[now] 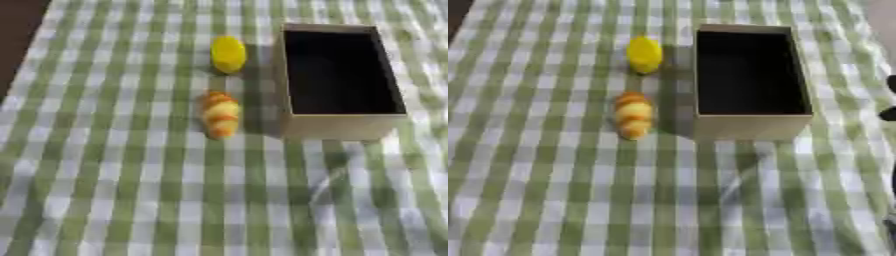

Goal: Pick up objects on the table and place them in the box.

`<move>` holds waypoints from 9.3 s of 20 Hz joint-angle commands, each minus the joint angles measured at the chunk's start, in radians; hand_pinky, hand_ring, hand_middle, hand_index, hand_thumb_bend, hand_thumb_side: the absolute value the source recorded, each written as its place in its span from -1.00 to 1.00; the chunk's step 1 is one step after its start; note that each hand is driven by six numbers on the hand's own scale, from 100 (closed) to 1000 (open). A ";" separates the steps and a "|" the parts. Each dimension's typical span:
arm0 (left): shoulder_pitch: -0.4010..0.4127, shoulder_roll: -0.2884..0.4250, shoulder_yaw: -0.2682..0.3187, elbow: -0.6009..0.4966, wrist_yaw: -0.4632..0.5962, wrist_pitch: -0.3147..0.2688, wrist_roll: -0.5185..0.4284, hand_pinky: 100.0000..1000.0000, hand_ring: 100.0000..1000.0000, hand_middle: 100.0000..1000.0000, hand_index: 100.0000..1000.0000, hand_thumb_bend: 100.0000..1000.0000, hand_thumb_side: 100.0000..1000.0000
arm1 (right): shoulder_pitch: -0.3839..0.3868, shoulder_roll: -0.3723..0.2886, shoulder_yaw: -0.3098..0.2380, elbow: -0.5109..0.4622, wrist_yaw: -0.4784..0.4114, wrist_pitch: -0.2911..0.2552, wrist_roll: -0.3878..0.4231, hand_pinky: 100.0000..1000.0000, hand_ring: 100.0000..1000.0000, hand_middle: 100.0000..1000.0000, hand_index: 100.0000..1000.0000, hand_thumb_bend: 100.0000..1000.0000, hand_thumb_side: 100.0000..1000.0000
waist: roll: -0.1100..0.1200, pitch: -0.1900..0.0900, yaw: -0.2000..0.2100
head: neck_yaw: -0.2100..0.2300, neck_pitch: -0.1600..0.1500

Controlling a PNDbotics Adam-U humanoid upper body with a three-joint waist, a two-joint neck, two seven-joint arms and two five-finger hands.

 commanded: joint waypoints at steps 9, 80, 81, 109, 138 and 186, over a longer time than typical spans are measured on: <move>-0.026 0.086 -0.019 -0.016 -0.034 0.000 -0.028 0.64 0.22 0.42 0.71 -1.00 0.04 | 0.005 -0.027 -0.003 -0.017 0.010 -0.014 -0.005 0.81 0.65 -0.03 0.47 -1.00 -0.07 | 0.010 -0.025 0.001 | -0.008 0.000; -0.444 0.159 -0.571 0.434 -0.902 0.043 -0.783 0.55 0.62 0.55 0.75 -0.27 -0.86 | -0.010 -0.035 0.059 -0.017 0.019 0.116 0.037 0.84 0.62 -0.13 0.44 -1.00 -0.05 | 0.063 -0.033 -0.022 | 0.014 0.048; -0.444 0.153 -0.569 0.448 -0.915 0.039 -0.774 0.54 0.61 0.55 0.75 -0.28 -0.86 | -0.010 -0.034 0.060 -0.017 0.018 0.119 0.039 0.84 0.62 -0.14 0.44 -1.00 -0.05 | 0.064 -0.032 -0.023 | 0.014 0.048; -0.559 -0.027 -0.489 0.610 -0.980 0.009 -0.707 0.58 0.68 0.62 0.80 -0.44 -0.90 | -0.033 -0.031 0.083 -0.017 -0.023 0.167 0.084 0.85 0.62 -0.16 0.44 -1.00 -0.05 | 0.067 -0.020 -0.044 | 0.032 0.036; -0.563 -0.040 -0.393 0.513 -0.904 0.071 -0.575 0.22 0.14 0.07 0.24 -1.00 -0.93 | -0.027 -0.017 0.082 -0.017 -0.044 0.204 0.103 0.86 0.62 -0.18 0.44 -1.00 -0.06 | 0.062 -0.022 -0.039 | 0.034 0.038; -0.731 -0.396 -0.291 1.000 -1.277 -0.023 -0.228 0.23 0.12 0.10 0.31 -0.99 -1.00 | -0.112 -0.019 0.101 -0.017 -0.156 0.302 0.158 0.88 0.62 -0.19 0.44 -1.00 -0.06 | 0.095 0.009 -0.157 | 0.101 0.011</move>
